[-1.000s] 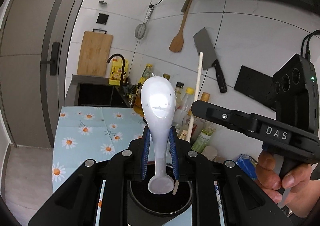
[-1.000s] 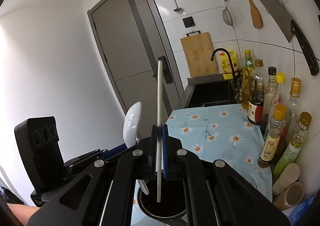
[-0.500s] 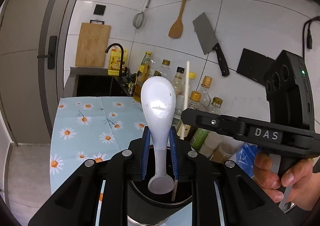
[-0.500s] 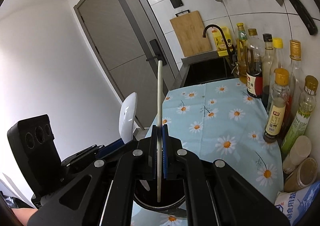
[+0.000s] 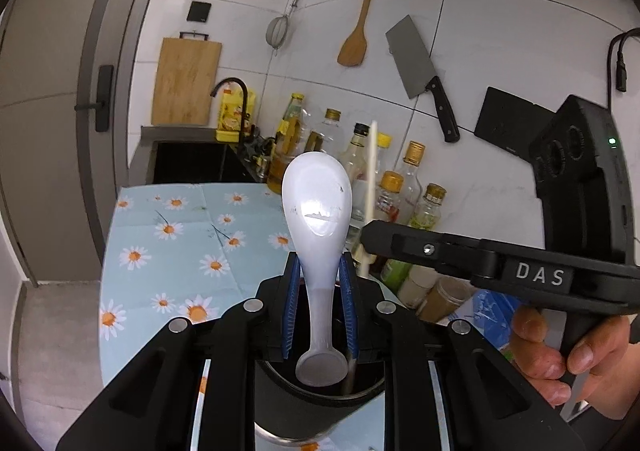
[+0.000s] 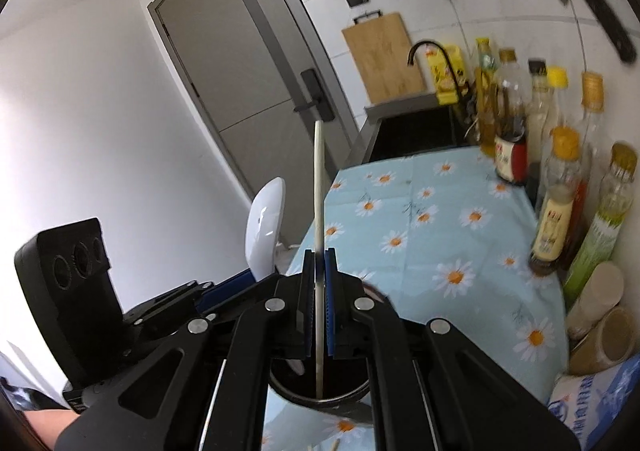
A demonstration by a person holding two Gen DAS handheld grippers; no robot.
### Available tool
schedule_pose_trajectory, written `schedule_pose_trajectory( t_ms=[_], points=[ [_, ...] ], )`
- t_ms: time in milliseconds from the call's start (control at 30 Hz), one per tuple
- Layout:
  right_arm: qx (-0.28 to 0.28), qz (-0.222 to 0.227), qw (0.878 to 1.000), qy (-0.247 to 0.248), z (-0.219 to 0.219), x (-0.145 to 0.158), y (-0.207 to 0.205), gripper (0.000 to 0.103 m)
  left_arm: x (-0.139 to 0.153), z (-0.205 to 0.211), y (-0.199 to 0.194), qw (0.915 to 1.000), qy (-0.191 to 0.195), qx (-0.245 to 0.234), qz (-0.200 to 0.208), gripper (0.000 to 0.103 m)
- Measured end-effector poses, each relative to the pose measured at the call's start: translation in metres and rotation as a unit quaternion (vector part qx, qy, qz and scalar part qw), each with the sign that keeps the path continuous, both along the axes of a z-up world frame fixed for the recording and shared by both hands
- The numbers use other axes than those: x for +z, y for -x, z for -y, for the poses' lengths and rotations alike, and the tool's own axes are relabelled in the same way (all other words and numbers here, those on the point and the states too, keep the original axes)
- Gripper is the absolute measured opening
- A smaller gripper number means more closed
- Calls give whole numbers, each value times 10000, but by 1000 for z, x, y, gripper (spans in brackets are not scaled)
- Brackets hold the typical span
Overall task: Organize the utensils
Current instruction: 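Lower the spoon into the black holder and open the left tool while the right tool drops the chopstick in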
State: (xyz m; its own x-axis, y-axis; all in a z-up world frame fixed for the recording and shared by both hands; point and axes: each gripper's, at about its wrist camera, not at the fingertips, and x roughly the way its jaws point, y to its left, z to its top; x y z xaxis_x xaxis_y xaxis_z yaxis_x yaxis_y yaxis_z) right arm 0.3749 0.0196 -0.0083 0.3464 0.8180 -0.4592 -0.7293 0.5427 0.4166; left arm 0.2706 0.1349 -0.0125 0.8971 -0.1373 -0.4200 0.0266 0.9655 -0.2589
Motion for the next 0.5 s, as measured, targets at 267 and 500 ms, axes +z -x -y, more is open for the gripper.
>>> schedule_pose_trajectory(
  t_ms=[267, 500],
  points=[
    [-78, -300, 9995, -94, 10, -2, 0, 21, -2, 3, 7, 9998, -35, 62, -169, 20],
    [-196, -361, 9991, -135, 23, 2, 10, 21, -4, 4, 12, 9996, -30, 83, -273, 23]
  ],
)
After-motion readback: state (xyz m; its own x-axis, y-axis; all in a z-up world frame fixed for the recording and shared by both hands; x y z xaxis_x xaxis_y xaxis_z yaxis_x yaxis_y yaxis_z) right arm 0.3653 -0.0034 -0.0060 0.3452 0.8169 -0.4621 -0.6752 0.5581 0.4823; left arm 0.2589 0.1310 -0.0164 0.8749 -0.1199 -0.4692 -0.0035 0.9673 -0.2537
